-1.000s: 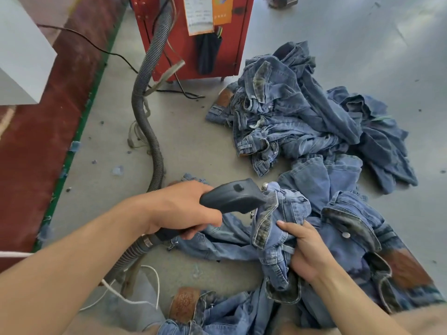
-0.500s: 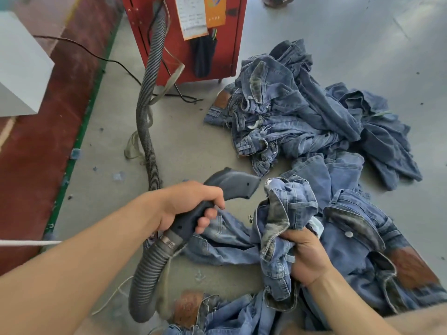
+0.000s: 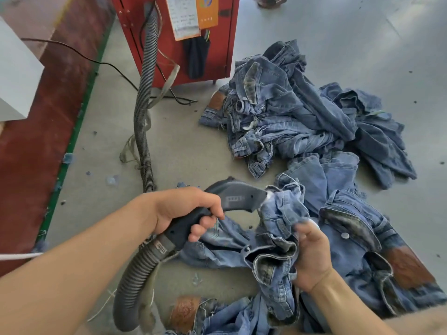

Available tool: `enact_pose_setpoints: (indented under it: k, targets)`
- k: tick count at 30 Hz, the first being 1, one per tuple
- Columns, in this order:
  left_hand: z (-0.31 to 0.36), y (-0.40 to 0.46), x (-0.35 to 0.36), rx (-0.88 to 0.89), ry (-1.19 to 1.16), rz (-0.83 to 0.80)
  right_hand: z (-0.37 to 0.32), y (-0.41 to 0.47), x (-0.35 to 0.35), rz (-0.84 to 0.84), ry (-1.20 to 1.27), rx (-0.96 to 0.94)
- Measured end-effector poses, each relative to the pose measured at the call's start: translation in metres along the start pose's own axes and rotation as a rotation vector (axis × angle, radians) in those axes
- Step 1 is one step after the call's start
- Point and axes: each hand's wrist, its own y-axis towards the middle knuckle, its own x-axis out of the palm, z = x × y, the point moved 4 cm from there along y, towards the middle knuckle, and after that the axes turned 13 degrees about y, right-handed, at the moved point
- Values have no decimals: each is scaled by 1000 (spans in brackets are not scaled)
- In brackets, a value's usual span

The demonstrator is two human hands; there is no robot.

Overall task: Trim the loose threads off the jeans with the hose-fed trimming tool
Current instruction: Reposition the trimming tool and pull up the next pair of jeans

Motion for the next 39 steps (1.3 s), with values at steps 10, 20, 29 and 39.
enact_pose_setpoints:
  k: [10, 20, 29, 39]
  targets:
    - [4, 31, 22, 74, -126, 247, -7, 3, 1, 50, 85, -72]
    - [0, 11, 50, 49, 231, -110, -9, 14, 6, 121, 183, -178]
    - [9, -6, 32, 42, 234, -35, -10, 16, 5, 85, 193, -147]
    - [18, 8, 30, 202, 53, 421, -7, 11, 11, 161, 43, -136]
